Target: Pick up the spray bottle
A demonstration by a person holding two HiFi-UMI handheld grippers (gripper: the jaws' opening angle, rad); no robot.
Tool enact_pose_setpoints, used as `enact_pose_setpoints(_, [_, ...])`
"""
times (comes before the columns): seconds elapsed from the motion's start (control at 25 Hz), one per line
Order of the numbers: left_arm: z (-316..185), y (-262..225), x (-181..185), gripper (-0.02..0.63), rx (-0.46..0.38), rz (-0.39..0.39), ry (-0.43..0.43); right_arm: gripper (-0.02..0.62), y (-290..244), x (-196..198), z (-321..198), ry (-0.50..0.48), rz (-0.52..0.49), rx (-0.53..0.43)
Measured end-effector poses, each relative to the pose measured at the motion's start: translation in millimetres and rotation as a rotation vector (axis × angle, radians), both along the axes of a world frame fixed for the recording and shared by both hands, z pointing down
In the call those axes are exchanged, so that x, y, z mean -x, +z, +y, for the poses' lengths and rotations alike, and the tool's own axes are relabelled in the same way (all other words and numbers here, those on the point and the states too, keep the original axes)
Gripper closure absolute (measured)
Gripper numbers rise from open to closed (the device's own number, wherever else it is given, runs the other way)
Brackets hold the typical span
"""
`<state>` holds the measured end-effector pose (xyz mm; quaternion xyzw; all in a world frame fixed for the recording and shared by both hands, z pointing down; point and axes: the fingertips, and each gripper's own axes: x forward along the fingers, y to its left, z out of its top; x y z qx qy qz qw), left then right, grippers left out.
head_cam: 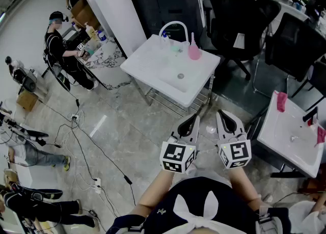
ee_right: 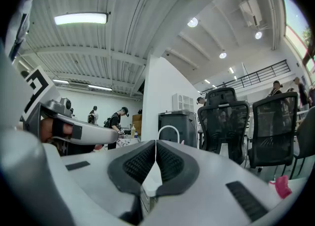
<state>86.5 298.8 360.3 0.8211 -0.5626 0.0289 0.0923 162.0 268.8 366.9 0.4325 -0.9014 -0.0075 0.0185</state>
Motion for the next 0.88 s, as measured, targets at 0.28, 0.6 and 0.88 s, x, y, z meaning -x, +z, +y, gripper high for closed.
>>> enact_pose_setpoints(0.28, [-21,-4,9,0.578,-0.012,-0.005,-0.029,0.569,-4,11,-23,-0.027,-0.008,-0.017])
enact_pose_setpoints(0.6, [-42,0,25,0.578,0.007,-0.014,-0.031,0.568,-3,26,-45,-0.021,-0.028,-0.006])
enact_pose_setpoints(0.88, [-85,8,38,0.578,0.028,-0.004,-0.018,0.568,9,36,-81,-0.011,-0.030,0.020])
